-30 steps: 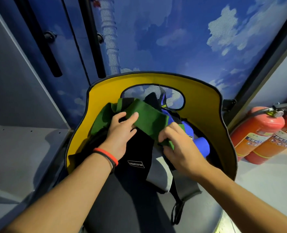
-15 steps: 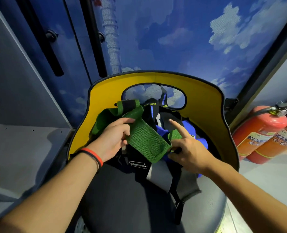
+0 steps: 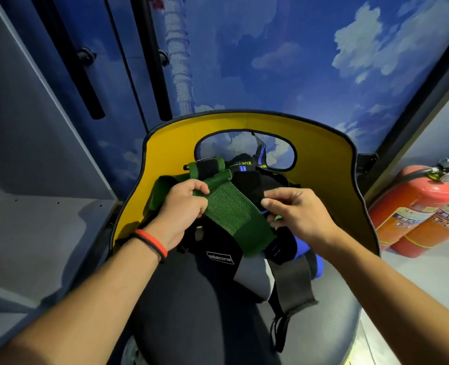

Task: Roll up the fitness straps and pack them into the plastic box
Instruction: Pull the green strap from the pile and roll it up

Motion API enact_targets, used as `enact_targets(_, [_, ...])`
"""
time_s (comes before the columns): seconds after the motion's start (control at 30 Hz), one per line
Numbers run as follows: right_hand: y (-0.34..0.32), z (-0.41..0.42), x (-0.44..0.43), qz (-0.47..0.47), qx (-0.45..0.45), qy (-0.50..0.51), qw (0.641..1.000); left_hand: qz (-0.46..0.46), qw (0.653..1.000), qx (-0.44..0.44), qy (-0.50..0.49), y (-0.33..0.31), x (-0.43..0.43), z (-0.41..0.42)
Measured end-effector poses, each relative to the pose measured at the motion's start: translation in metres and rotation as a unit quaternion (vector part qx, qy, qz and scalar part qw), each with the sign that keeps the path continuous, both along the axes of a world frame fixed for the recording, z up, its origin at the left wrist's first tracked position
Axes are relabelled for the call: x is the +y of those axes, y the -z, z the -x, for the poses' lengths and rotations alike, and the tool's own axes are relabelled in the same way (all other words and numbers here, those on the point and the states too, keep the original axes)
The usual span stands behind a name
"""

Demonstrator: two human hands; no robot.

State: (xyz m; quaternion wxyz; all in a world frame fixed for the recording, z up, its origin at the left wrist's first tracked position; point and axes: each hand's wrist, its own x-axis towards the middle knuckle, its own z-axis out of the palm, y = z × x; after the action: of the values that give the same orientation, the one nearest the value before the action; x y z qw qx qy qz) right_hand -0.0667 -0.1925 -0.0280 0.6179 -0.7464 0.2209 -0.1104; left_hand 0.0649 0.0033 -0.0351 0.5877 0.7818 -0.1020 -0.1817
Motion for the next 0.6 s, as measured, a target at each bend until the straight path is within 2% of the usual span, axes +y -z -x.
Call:
enact_targets(0.07, [-0.004,0.0,-0.01,-0.035,-0.018,0.052,0.998,0.002,0.999,0.011,-0.04,-0.004,0.006,-0.006])
enact_targets(0.13, [-0.005,0.004,-0.031,-0.031,-0.053,0.142,0.988,0.023,0.996,0.024,-0.082,-0.005,0.019,-0.015])
enact_targets(0.17, [-0.006,0.009,-0.042,-0.009,-0.065,0.187,0.98,0.03,0.995,0.023,-0.094,-0.005,0.025,-0.018])
enact_targets(0.23, [-0.006,0.018,-0.058,0.11,-0.048,0.236,0.964,0.039,0.994,0.016,-0.102,-0.005,0.033,-0.021])
enact_targets(0.3, [0.0,0.02,-0.061,0.184,-0.009,0.205,0.961,0.067,0.992,0.027,-0.099,-0.005,0.033,-0.019])
enact_targets(0.4, [0.011,0.014,-0.054,0.139,0.038,0.147,0.979,0.066,0.995,0.031,-0.068,-0.006,0.025,-0.01])
enact_targets(0.43, [0.011,0.013,-0.05,0.144,0.038,0.157,0.976,0.067,0.996,0.033,-0.053,-0.007,0.022,-0.006])
enact_targets(0.5, [0.009,0.013,-0.043,0.227,0.022,0.172,0.958,0.094,0.994,0.059,-0.022,-0.008,0.017,0.001])
enact_targets(0.57, [0.005,0.015,-0.029,0.303,-0.003,0.114,0.946,0.108,0.991,0.074,0.019,-0.009,0.013,0.007])
enact_targets(0.6, [0.004,0.016,-0.021,0.3,-0.007,0.062,0.952,0.095,0.993,0.064,0.041,-0.008,0.012,0.01])
